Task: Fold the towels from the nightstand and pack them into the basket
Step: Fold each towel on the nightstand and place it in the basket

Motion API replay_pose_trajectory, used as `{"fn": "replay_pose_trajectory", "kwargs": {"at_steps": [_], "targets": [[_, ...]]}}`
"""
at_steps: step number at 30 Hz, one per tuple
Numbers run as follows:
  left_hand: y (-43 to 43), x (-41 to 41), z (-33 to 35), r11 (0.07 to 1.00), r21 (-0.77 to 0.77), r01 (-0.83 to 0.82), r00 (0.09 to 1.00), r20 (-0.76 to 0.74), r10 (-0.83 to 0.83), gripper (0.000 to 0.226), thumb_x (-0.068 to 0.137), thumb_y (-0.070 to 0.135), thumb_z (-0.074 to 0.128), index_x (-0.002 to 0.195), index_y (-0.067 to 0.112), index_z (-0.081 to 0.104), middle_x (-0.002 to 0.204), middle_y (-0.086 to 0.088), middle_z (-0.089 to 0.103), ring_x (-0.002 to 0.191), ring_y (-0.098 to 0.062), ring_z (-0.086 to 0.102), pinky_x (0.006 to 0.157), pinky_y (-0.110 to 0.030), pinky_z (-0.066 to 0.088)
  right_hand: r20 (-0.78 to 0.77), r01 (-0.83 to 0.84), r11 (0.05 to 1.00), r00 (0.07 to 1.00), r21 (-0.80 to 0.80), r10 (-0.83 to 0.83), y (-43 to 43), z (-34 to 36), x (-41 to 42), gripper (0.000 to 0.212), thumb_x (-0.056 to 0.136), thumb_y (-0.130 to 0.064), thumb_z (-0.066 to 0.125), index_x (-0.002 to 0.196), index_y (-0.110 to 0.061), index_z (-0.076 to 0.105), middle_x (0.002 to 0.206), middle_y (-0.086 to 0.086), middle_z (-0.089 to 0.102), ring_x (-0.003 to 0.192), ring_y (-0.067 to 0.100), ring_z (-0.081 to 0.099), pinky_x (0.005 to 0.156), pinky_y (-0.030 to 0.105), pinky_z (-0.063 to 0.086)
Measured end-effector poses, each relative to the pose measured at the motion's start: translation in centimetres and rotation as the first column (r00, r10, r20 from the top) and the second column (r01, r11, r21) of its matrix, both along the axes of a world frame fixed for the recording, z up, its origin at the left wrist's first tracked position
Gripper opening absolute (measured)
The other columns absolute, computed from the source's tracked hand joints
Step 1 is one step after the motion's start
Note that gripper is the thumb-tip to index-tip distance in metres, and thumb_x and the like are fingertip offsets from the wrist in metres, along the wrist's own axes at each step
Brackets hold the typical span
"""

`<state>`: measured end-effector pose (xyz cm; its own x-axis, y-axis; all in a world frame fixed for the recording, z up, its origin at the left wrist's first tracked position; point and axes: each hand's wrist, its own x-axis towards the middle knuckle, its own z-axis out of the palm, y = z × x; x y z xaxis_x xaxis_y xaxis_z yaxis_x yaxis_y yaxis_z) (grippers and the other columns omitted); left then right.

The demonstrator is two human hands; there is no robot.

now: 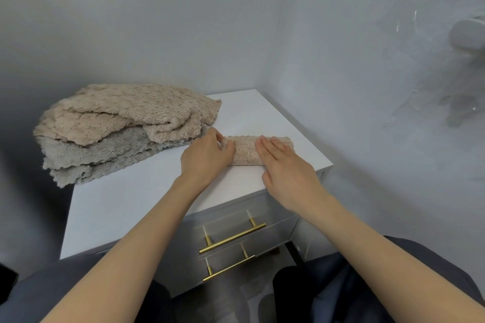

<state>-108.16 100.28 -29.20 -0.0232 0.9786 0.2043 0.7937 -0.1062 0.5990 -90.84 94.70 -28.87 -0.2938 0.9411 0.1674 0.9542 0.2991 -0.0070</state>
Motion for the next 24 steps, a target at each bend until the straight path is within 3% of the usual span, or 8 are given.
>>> {"fn": "replay_pose_trajectory", "kwargs": {"at_steps": [4, 9, 13, 16, 18, 21, 23, 24], "targets": [[-0.3, 0.1, 0.2, 0.995, 0.098, 0.028, 1.0, -0.001, -0.028, 0.023, 0.093, 0.036, 0.047, 0.111, 0.022, 0.052, 0.083, -0.002, 0.063, 0.081, -0.023, 0.059, 0.064, -0.032, 0.045, -0.007, 0.059, 0.998, 0.998, 0.017, -0.058, -0.1, 0.3, 1.1, 0.055, 0.103, -0.021, 0.028, 0.154, -0.015, 0.007, 0.161, -0.001, 0.008, 0.148, 0.012, 0.006, 0.116, 0.022, 0.004], [-1.0, -0.3, -0.2, 0.919, 0.345, 0.19, 0.981, -0.041, -0.187, 0.021, 0.096, 0.023, 0.052, 0.11, 0.02, 0.066, 0.102, -0.002, 0.052, 0.098, -0.018, 0.049, 0.068, -0.033, 0.047, -0.031, 0.037, 0.997, 0.999, 0.072, -0.035, 0.6, 0.4, 1.3, 0.051, 0.103, -0.028, 0.032, 0.152, -0.016, 0.022, 0.157, 0.0, 0.026, 0.145, 0.015, 0.021, 0.116, 0.024, 0.01], [-0.8, -1.3, -0.2, 0.897, 0.245, 0.368, 0.927, -0.167, -0.335, 0.04, 0.091, 0.042, 0.057, 0.125, 0.02, 0.06, 0.123, 0.004, 0.055, 0.116, -0.017, 0.047, 0.096, -0.03, 0.039, -0.014, 0.019, 0.991, 1.0, 0.132, -0.017, 1.2, 0.6, 1.7, 0.048, 0.099, -0.025, 0.039, 0.146, -0.019, 0.034, 0.143, -0.001, 0.047, 0.13, 0.018, 0.041, 0.1, 0.026, 0.033], [-0.8, -1.9, -0.2, 0.887, 0.175, 0.428, 0.897, -0.203, -0.393, 0.056, 0.085, 0.045, 0.065, 0.134, 0.021, 0.052, 0.131, 0.006, 0.053, 0.122, -0.015, 0.045, 0.103, -0.028, 0.033, -0.025, -0.025, 0.99, 0.999, 0.14, 0.029, 1.5, 0.9, 1.8, 0.039, 0.094, -0.018, 0.043, 0.134, -0.018, 0.044, 0.113, 0.003, 0.061, 0.106, 0.022, 0.05, 0.078, 0.031, 0.037], [-0.8, -2.2, -0.1, 0.886, 0.185, 0.424, 0.904, -0.144, -0.403, 0.05, 0.087, 0.042, 0.064, 0.131, 0.021, 0.055, 0.127, 0.006, 0.057, 0.117, -0.014, 0.049, 0.098, -0.027, 0.036, -0.103, -0.041, 0.992, 0.993, 0.121, 0.054, 1.7, 1.2, 2.0, 0.032, 0.094, -0.018, 0.043, 0.126, -0.017, 0.047, 0.097, 0.001, 0.059, 0.098, 0.021, 0.049, 0.072, 0.032, 0.037], [-0.8, -2.7, 0.5, 0.889, 0.072, 0.453, 0.889, 0.036, -0.456, 0.041, 0.089, 0.048, 0.057, 0.121, 0.023, 0.062, 0.108, 0.01, 0.066, 0.099, -0.007, 0.058, 0.084, -0.028, 0.045, -0.317, -0.031, 1.0, 0.948, 0.002, 0.03, 2.0, 1.8, 2.4, 0.027, 0.096, -0.023, 0.041, 0.121, -0.022, 0.05, 0.087, -0.011, 0.049, 0.093, 0.012, 0.043, 0.067, 0.029, 0.031], [-0.8, -2.8, 0.8, 0.893, 0.0, 0.449, 0.882, 0.158, -0.444, 0.045, 0.086, 0.056, 0.052, 0.097, 0.014, 0.065, 0.081, 0.007, 0.062, 0.074, -0.006, 0.055, 0.067, -0.026, 0.04, -0.425, -0.049, 0.995, 0.905, -0.09, 0.006, 2.1, 2.1, 2.7, 0.02, 0.096, -0.026, 0.041, 0.111, -0.026, 0.055, 0.078, -0.013, 0.048, 0.08, 0.01, 0.043, 0.061, 0.027, 0.029], [-0.8, -2.8, 1.0, 0.896, -0.021, 0.443, 0.882, 0.187, -0.432, 0.053, 0.084, 0.059, 0.051, 0.081, 0.007, 0.058, 0.07, 0.002, 0.053, 0.064, -0.01, 0.047, 0.061, -0.028, 0.033, -0.471, -0.054, 0.99, 0.882, -0.131, -0.015, 2.1, 2.3, 2.8, 0.016, 0.097, -0.028, 0.042, 0.104, -0.027, 0.056, 0.074, -0.009, 0.051, 0.074, 0.01, 0.044, 0.06, 0.026, 0.03]]}}
